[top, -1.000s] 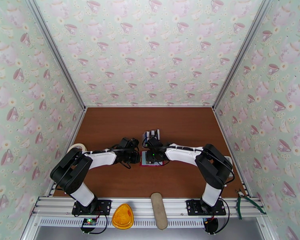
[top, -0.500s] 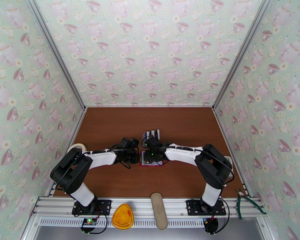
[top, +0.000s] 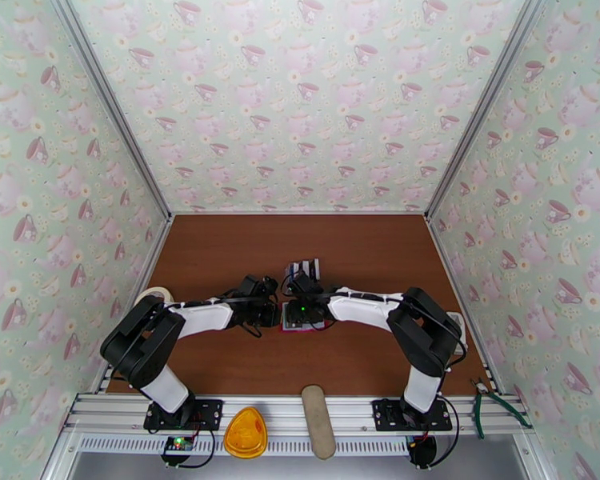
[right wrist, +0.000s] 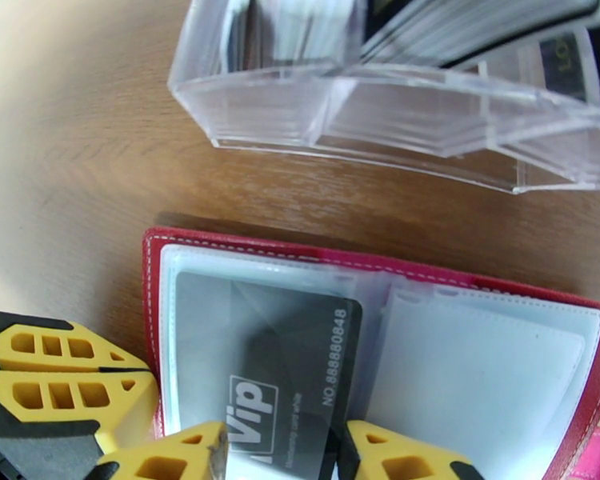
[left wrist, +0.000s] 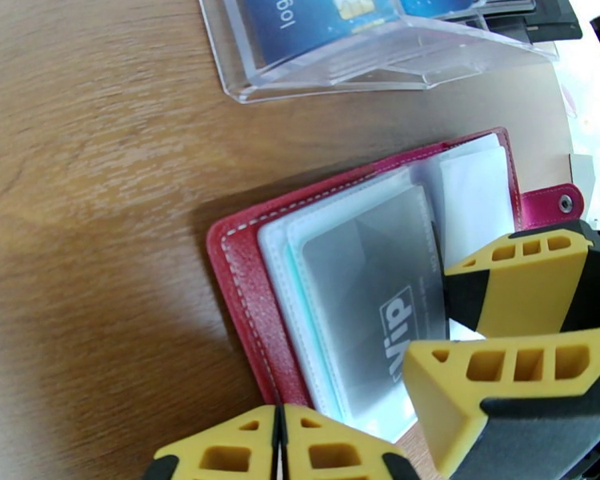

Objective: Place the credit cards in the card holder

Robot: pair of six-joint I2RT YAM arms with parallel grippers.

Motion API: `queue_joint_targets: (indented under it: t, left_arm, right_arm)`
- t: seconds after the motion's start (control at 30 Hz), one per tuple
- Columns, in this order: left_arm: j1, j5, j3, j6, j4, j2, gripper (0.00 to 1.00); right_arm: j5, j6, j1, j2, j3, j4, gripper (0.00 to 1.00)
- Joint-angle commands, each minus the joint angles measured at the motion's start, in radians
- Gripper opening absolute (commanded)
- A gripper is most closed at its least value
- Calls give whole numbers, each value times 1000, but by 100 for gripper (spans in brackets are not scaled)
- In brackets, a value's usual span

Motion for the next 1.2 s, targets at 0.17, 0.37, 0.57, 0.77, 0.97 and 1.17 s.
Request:
queue_joint_targets:
  t: [0.17, 0.37, 0.57, 0.77, 0.97, 1.17]
  left_arm:
    - [8, -14, -11, -2, -19, -13, 15]
    - [12, -17, -7, 0, -19, -23, 21]
    - [26, -24, -16, 3, -21, -44, 21]
    - [37, -29, -33, 5, -16, -61, 28]
    - [47, -7, -36, 0, -5, -46, 34]
    - [47, 23, -30, -6, 11, -16, 35]
  right_arm:
    - [50, -25, -20, -126, -12, -67, 50]
    - [57, -35, -52, -190, -47, -85, 50]
    - [59, -54, -110, -239, -98, -89, 50]
    - [69, -78, -165, -286, -148, -103, 51]
    - [67, -89, -204, -312, -188, -98, 52]
    - [49, -89, -221, -300, -223, -70, 55]
